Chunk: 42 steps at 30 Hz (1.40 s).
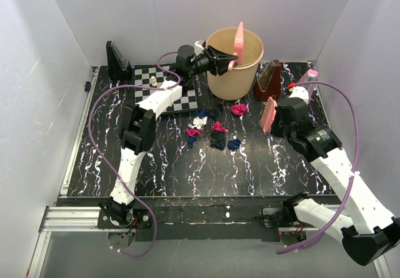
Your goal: Sweep away the paper scraps from the table
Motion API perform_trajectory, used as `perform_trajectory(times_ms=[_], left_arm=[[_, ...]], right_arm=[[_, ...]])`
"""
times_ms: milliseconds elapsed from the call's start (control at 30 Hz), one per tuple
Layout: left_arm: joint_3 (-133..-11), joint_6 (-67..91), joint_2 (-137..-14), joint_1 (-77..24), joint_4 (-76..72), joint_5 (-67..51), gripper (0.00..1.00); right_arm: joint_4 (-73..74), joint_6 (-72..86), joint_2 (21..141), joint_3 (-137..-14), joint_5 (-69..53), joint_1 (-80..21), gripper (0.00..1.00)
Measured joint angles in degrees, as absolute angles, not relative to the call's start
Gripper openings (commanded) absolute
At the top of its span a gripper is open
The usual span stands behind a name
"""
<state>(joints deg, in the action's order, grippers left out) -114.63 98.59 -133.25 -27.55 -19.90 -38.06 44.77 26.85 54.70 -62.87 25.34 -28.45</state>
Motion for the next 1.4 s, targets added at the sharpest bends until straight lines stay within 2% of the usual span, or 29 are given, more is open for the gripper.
perform_trajectory(times_ms=[367, 567, 800, 1067, 1233, 1400], left_arm=[[-124.66, 82.48, -130.26, -27.57, -4.86, -39.55, 0.00], [-122.58, 63.31, -121.86, -28.62, 14.46, -38.46, 0.00], [-112.49, 39.00, -101.12, -33.08, 30.92, -30.44, 0.00], [-88.62, 21.04, -77.41, -33.93, 39.40, -18.35, 0.00], [-76.69, 16.84, -74.81, -38.79, 42.41, -11.68, 0.00], [-68.58, 15.11, -74.54, -43.38, 42.87, -8.91, 0.00]], right_arm=[[44.80, 26.74, 54.54, -62.87, 25.34, -28.45, 0.01], [44.71, 23.86, 52.77, -63.20, 26.20, -28.45, 0.01], [43.33, 18.83, 51.55, -68.84, 28.51, -28.45, 0.01], [37.91, 14.48, 43.46, -68.36, 25.21, -28.27, 0.01], [31.77, 11.84, 38.81, -65.39, 17.06, -28.25, 0.01], [26.70, 11.51, 41.01, -65.34, 7.14, -28.25, 0.01]])
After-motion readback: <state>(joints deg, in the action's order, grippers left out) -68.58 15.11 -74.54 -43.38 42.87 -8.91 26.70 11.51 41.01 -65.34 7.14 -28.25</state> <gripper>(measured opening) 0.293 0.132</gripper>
